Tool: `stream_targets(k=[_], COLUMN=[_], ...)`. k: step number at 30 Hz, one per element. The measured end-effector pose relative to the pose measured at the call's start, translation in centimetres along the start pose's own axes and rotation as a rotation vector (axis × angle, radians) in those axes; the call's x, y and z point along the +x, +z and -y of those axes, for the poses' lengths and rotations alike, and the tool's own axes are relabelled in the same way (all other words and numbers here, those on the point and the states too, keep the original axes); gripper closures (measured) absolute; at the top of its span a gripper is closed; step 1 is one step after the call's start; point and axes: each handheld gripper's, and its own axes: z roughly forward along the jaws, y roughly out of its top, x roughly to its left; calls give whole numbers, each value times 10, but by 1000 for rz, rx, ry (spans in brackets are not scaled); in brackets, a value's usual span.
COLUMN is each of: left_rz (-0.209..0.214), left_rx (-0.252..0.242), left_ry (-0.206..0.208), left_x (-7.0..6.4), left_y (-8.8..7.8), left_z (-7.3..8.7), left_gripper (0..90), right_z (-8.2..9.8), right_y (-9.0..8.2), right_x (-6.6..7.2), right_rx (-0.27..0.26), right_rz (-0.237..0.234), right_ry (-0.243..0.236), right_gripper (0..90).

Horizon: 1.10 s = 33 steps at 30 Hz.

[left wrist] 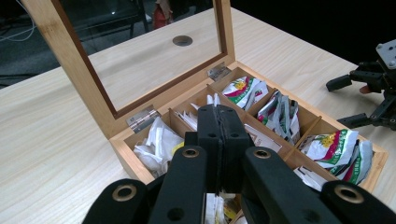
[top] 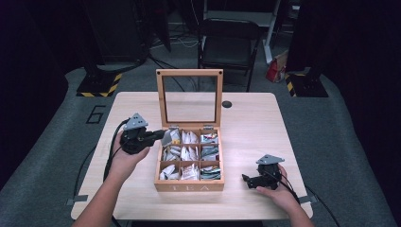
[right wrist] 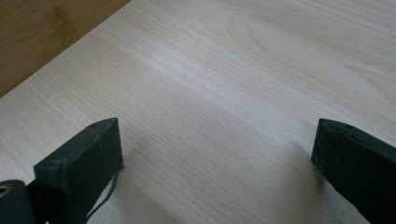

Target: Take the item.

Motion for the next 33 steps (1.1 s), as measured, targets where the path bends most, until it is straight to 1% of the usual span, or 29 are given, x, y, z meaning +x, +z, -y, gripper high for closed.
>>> stream_targets(k=[5,6,8,9,10,11,12,13,16,17,18,22,23,25,26,30,32,33], left_rz=[-7,-11,-15,-26,-26,-39,-39,-57,-83,-86,-98,-132,-132,-158,-158,-201,-205,-218], left_rx=[-11,-11,-13,-16,-16,-24,-24,-27,-36,-35,-45,-54,-54,-62,-62,-74,-73,-76], left_ry=[-7,-8,-11,-9,-9,-20,-20,-27,-43,-44,-52,-70,-70,-88,-88,-113,-118,-123], left_x=[2,4,5,8,8,12,12,18,25,28,30,40,40,48,48,60,62,66], left_y=[-3,-6,-7,-11,-11,-16,-16,-22,-31,-33,-36,-50,-50,-61,-61,-77,-79,-85], left_z=[0,-1,-1,-1,-1,-1,-1,0,3,3,5,7,7,10,10,16,16,18], left_gripper=[895,895,895,894,895,895,895,895,895,895,895,895,895,895,895,895,895,895], right_z=[0,0,0,0,0,0,0,0,0,0,0,0,0,0,0,0,0,0], right_y=[0,0,0,0,0,0,0,0,0,0,0,0,0,0,0,0,0,0], right_x=[0,0,0,0,0,0,0,0,0,0,0,0,0,0,0,0,0,0], right_rx=[-1,-2,0,-1,0,0,0,0,0,0,0,-2,-2,-2,-2,-2,-2,-2], right_rz=[3,3,1,1,1,0,0,0,0,0,0,3,3,3,3,3,3,3], right_ry=[4,4,1,2,1,-1,-1,0,0,0,0,6,6,6,6,6,6,6], right_gripper=[12,12,12,12,12,12,12,12,12,12,12,12,12,12,12,12,12,12])
